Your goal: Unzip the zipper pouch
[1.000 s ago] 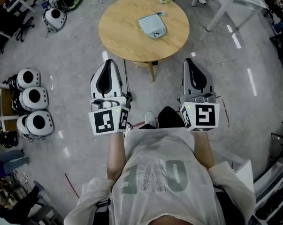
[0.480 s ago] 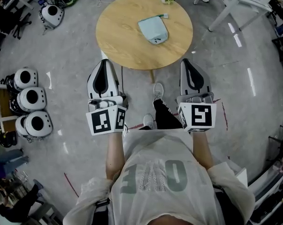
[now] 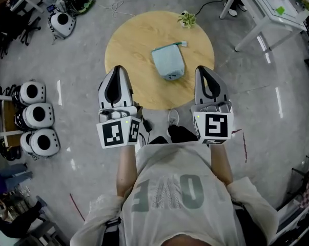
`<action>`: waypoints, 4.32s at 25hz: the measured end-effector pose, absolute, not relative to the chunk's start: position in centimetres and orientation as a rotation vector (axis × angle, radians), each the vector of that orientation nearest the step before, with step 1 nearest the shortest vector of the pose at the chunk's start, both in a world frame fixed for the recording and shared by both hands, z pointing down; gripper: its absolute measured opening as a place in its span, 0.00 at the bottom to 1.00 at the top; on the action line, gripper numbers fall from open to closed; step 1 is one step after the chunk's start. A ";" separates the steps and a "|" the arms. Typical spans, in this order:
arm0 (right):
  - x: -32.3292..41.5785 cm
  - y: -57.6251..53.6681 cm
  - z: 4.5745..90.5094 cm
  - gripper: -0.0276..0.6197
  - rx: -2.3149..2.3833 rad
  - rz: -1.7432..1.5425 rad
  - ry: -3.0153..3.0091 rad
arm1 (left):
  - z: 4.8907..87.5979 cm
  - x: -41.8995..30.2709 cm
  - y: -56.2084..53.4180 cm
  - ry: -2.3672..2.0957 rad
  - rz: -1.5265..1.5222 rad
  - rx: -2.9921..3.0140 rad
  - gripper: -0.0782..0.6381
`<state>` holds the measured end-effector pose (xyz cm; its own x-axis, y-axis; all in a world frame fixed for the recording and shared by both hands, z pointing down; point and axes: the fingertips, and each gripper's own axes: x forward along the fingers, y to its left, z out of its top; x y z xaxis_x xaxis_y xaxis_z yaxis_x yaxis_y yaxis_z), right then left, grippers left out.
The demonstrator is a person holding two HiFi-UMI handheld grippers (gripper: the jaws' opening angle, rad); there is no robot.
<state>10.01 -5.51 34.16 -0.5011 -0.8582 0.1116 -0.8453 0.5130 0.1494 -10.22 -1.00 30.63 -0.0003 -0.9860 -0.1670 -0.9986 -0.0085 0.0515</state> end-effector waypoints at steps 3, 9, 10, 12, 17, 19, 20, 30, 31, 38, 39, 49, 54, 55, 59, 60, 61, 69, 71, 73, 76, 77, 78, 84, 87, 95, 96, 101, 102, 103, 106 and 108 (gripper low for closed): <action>10.0 -8.4 34.5 0.09 1.434 -0.098 -2.597 | 30.0 -9.4 -3.7 2.146 0.233 -2.150 0.15; 7.9 -11.3 34.9 0.09 1.387 -0.080 -2.599 | 29.7 -10.0 -6.5 2.170 0.194 -2.118 0.15; 7.5 -11.6 35.0 0.09 1.382 -0.072 -2.598 | 29.7 -10.3 -7.0 2.176 0.187 -2.119 0.15; 7.0 -12.2 35.1 0.09 1.389 -0.059 -2.595 | 29.8 -10.9 -8.0 2.177 0.179 -2.127 0.15; 6.2 -13.7 35.2 0.09 1.451 -0.056 -2.560 | 29.7 -11.7 -10.7 2.125 0.144 -2.162 0.15; 5.8 -14.0 35.2 0.09 1.471 -0.051 -2.546 | 29.7 -12.1 -11.6 2.100 0.131 -2.188 0.15; 5.7 -14.2 35.3 0.09 1.480 -0.052 -2.538 | 29.9 -12.3 -11.9 2.093 0.129 -2.198 0.15; 1.8 -15.5 37.1 0.15 1.458 0.015 -2.460 | 31.0 -15.6 -14.4 2.078 0.158 -2.271 0.15; 1.0 -15.7 37.2 0.24 1.442 0.026 -2.455 | 31.2 -16.1 -14.5 2.078 0.160 -2.280 0.15; -4.8 -17.7 41.3 0.38 1.324 0.041 -2.297 | 32.9 -19.5 -16.1 2.081 0.151 -2.355 0.15; -5.5 -18.1 42.2 0.38 1.306 0.038 -2.272 | 33.3 -20.1 -16.4 2.080 0.150 -2.365 0.15; -9.9 -21.6 56.5 0.39 1.145 0.143 -1.925 | 39.5 -26.2 -19.0 2.151 0.103 -2.474 0.15; -9.9 -22.1 61.3 0.35 1.089 0.183 -1.785 | 42.1 -28.3 -19.3 2.200 0.109 -2.513 0.15; -9.8 -22.3 62.0 0.35 1.085 0.198 -1.766 | 42.5 -28.6 -19.3 2.205 0.110 -2.521 0.15; -9.1 -22.5 64.2 0.32 1.065 0.223 -1.692 | 44.2 -29.4 -19.1 2.238 0.126 -2.548 0.15; -9.0 -22.5 64.6 0.30 1.060 0.225 -1.677 | 44.5 -29.7 -19.1 2.245 0.130 -2.551 0.15; -9.0 -22.4 64.9 0.28 1.057 0.230 -1.666 | 44.7 -30.0 -19.0 2.251 0.131 -2.552 0.15; -8.8 -22.4 65.9 0.20 1.045 0.285 -1.629 | 44.3 -31.5 -19.2 2.275 0.153 -2.508 0.15; -8.9 -22.3 65.9 0.17 1.044 0.279 -1.629 | 44.1 -31.6 -19.2 2.278 0.159 -2.498 0.15; -8.9 -22.4 65.8 0.14 1.042 0.270 -1.631 | 43.9 -31.6 -19.2 2.277 0.167 -2.493 0.15; -8.5 -23.0 65.3 0.12 1.054 0.264 -1.630 | 43.5 -30.9 -19.3 2.260 0.173 -2.492 0.15; -8.2 -23.4 65.0 0.12 1.061 0.256 -1.628 | 43.4 -30.6 -19.3 2.253 0.175 -2.492 0.15; -8.0 -23.7 64.6 0.12 1.073 0.248 -1.629 | 43.2 -30.3 -19.3 2.246 0.177 -2.491 0.15; -7.7 -27.1 58.4 0.11 1.218 0.198 -1.746 | 40.5 -28.8 -19.5 2.177 0.216 -2.467 0.15; -7.6 -28.1 54.1 0.11 1.313 0.233 -1.880 | 38.4 -28.0 -19.4 2.142 0.248 -2.446 0.15; -5.3 -27.8 38.7 0.10 1.475 0.100 -2.326 | 31.9 -23.8 -19.8 2.052 0.349 -2.420 0.15; -5.0 -27.4 36.7 0.10 1.490 0.057 -2.388 | 31.0 -22.9 -19.9 2.026 0.352 -2.424 0.15; -2.0 -23.3 29.4 0.10 1.479 -0.064 -2.701 | 27.5 -16.9 -19.0 1.861 0.409 -2.529 0.15; -1.2 -22.4 28.5 0.10 1.457 -0.058 -2.772 | 27.0 -15.5 -18.9 1.816 0.437 -2.571 0.15; -0.4 -21.6 27.7 0.10 1.437 -0.042 -2.837 | 26.5 -14.3 -18.8 1.776 0.468 -2.610 0.15; 1.8 -19.8 26.6 0.10 1.397 0.027 -2.972 | 25.5 -12.0 -19.0 1.743 0.499 -2.641 0.15; 2.9 -19.0 26.6 0.10 1.385 0.062 -3.010 | 25.3 -11.1 -19.2 1.761 0.471 -2.611 0.15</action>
<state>2.93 -18.99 26.56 -0.6383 -0.7569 -0.1407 -0.7504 0.6525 -0.1058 -11.14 -19.20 25.32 0.3448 -0.9128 -0.2189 -0.9001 -0.3876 0.1988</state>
